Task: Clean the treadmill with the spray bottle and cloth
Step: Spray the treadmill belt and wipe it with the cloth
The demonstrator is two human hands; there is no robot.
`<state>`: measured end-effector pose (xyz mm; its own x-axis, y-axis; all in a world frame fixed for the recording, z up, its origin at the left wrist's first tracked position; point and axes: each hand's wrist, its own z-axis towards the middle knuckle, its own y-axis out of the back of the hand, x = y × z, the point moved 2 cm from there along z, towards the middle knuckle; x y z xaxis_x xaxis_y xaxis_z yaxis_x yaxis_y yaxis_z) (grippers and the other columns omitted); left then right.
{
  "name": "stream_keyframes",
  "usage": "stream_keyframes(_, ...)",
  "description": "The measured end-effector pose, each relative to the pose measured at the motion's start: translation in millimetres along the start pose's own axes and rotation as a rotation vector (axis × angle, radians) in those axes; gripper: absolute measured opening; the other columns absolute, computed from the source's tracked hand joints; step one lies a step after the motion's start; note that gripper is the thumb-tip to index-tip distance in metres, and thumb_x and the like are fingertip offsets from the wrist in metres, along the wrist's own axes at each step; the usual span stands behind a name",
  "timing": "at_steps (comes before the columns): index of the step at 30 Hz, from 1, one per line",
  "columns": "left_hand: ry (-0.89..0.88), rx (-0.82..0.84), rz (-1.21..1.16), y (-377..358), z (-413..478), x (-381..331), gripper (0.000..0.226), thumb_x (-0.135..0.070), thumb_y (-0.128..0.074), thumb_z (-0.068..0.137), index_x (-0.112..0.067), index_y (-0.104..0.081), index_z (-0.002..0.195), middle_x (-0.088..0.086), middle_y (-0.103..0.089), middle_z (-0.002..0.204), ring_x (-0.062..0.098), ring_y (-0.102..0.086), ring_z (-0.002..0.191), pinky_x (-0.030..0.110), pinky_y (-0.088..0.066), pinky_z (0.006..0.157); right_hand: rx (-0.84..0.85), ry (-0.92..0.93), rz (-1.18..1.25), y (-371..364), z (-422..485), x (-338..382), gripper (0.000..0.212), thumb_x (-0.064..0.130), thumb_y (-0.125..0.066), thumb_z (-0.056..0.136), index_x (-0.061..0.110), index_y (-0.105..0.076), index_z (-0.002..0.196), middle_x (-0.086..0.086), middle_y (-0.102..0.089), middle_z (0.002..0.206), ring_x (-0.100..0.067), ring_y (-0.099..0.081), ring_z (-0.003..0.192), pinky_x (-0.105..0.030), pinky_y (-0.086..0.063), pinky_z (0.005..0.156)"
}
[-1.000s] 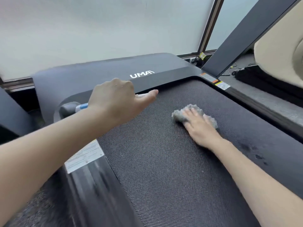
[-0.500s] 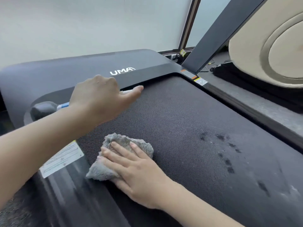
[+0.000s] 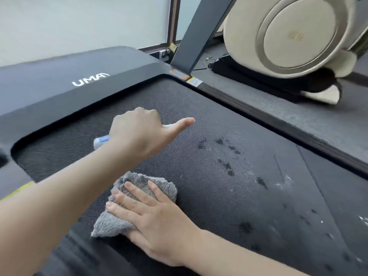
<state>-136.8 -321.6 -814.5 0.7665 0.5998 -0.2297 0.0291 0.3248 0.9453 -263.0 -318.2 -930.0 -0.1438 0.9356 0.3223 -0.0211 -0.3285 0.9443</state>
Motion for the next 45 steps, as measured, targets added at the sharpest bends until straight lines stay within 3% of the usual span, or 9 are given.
stream_keyframes(13,0.086,-0.059,0.003,5.3,-34.8,5.4,0.075,-0.078,-0.032,0.079,-0.011,-0.039,0.045,0.004,-0.048,0.051,0.022,-0.046,0.05,0.031,-0.033,0.054,-0.061,-0.058,-0.163,2.8,-49.0,-28.8,0.053,0.043,-0.027,0.097,0.03,-0.025,0.149,0.011,-0.02,0.157,-0.009,-0.009,0.146,-0.041,-0.004,0.116)
stream_keyframes(16,0.123,-0.061,0.002,0.6,-51.3,5.0,0.075,-0.078,-0.031,0.078,-0.011,-0.037,0.044,0.004,-0.048,0.051,0.023,-0.048,0.051,0.032,-0.039,0.057,-0.06,-0.252,-0.135,22.4,-88.8,-66.3,0.057,0.057,-0.011,0.095,0.039,-0.014,0.149,0.02,-0.007,0.157,0.005,0.008,0.143,-0.033,0.006,0.115)
stream_keyframes(19,0.153,-0.059,-0.017,-9.2,-67.3,-1.9,0.072,-0.077,-0.031,0.077,-0.013,-0.034,0.045,0.002,-0.045,0.05,0.023,-0.046,0.05,0.032,-0.04,0.058,-0.011,-0.455,-0.163,41.7,-130.4,-103.1,0.049,0.045,-0.018,0.1,0.048,0.008,0.14,0.03,0.015,0.15,0.015,0.029,0.131,-0.029,0.017,0.115)
stream_keyframes(31,0.248,-0.115,-0.092,-20.2,-58.8,-29.6,0.064,-0.065,-0.038,0.081,-0.011,-0.037,0.046,0.005,-0.049,0.055,0.023,-0.046,0.052,0.032,-0.035,0.056,-0.054,-0.527,-0.103,44.4,-163.8,-116.5,0.05,0.037,-0.025,0.103,0.049,0.005,0.141,0.033,0.018,0.146,0.014,0.027,0.132,-0.032,0.014,0.117)
stream_keyframes(35,0.256,-0.118,-0.042,-28.0,-39.9,-32.7,0.063,-0.063,-0.039,0.082,-0.01,-0.041,0.048,0.006,-0.053,0.058,0.024,-0.049,0.055,0.031,-0.037,0.058,-0.068,-0.526,-0.114,44.2,-164.1,-115.8,0.045,0.052,-0.007,0.095,0.053,0.007,0.138,0.035,0.019,0.146,0.014,0.029,0.132,-0.029,0.017,0.115)
stream_keyframes(38,0.269,-0.108,-0.042,-32.6,-21.1,-38.8,0.066,-0.068,-0.036,0.083,-0.01,-0.043,0.051,0.005,-0.053,0.06,0.025,-0.051,0.058,0.031,-0.036,0.058,-0.086,-0.516,-0.13,43.0,-165.4,-117.7,0.06,0.059,0.008,0.078,0.054,0.009,0.138,0.035,0.02,0.145,0.014,0.03,0.132,-0.025,0.021,0.113)
stream_keyframes(40,0.262,-0.11,-0.029,-35.0,-5.1,-46.5,0.069,-0.073,-0.034,0.083,-0.011,-0.046,0.054,0.004,-0.053,0.062,0.026,-0.052,0.062,0.032,-0.037,0.061,-0.13,-0.515,-0.129,39.3,-165.7,-122.4,0.06,0.059,-0.001,0.084,0.051,-0.001,0.143,0.031,0.008,0.151,0.011,0.02,0.137,-0.026,0.015,0.114)
stream_keyframes(42,0.24,-0.117,-0.028,-39.3,10.9,-56.6,0.068,-0.072,-0.035,0.082,-0.012,-0.046,0.053,0.005,-0.054,0.063,0.026,-0.052,0.062,0.031,-0.036,0.061,-0.176,-0.494,-0.152,33.9,-166.4,-127.4,0.054,0.054,-0.014,0.096,0.041,-0.023,0.147,0.02,-0.021,0.154,0.002,-0.005,0.143,-0.03,-0.002,0.114)
stream_keyframes(45,0.19,-0.14,-0.021,-49.6,32.3,-73.3,0.062,-0.066,-0.038,0.082,-0.012,-0.046,0.051,0.004,-0.051,0.059,0.025,-0.049,0.057,0.031,-0.035,0.06,-0.243,-0.448,-0.196,30.8,-165.9,-133.0,0.052,0.047,-0.011,0.101,0.029,-0.035,0.143,0.01,-0.04,0.148,-0.01,-0.028,0.139,-0.034,-0.014,0.11)
